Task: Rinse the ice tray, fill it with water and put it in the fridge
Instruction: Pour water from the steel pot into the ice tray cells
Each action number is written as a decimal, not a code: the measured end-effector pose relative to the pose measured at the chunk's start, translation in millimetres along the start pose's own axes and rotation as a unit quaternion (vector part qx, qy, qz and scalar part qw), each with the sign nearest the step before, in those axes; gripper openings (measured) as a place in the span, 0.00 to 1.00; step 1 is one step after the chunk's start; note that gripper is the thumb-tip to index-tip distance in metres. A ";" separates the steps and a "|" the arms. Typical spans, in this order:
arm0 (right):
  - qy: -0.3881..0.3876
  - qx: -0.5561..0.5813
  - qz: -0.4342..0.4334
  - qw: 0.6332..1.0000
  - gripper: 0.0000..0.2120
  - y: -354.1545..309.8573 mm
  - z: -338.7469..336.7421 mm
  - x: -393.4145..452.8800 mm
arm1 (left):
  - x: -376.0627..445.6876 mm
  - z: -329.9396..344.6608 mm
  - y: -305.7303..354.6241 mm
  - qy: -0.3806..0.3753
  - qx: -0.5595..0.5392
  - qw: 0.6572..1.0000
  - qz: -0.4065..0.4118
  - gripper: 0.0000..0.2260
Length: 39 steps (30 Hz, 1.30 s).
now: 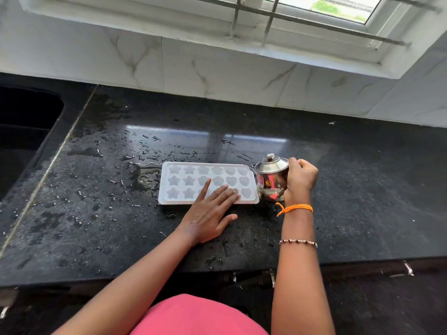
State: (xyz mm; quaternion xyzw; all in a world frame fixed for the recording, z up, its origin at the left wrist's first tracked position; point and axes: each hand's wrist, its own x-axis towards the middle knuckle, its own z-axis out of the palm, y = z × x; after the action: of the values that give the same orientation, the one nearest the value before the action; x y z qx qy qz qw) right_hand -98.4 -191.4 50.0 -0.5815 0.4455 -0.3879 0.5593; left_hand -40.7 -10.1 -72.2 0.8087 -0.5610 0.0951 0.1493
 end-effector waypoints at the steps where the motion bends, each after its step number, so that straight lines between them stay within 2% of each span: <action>1: -0.002 0.006 0.001 1.000 0.21 1.3 -1.1 -0.3 | -0.4 0.0 0.1 -0.001 -0.002 1.000 0.000 0.24; 18: 0.010 -0.118 -0.033 0.992 0.19 18.3 -6.4 5.0 | -0.5 1.2 -0.2 0.007 -0.012 1.000 0.004 0.24; 29: 0.004 -0.219 -0.076 0.973 0.18 23.4 -1.6 7.9 | -0.6 0.6 -0.6 0.014 -0.015 1.000 0.005 0.23; 39: -0.002 -0.226 -0.084 0.971 0.17 23.4 -2.3 8.2 | -0.5 1.8 -1.0 0.008 -0.011 1.000 0.004 0.23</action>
State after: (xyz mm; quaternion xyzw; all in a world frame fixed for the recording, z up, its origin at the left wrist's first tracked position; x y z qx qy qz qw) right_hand -100.1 -199.4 26.5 -0.7290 0.4698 -0.3220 0.3798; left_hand -40.0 -9.9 -74.2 0.8039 -0.5639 0.0960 0.1629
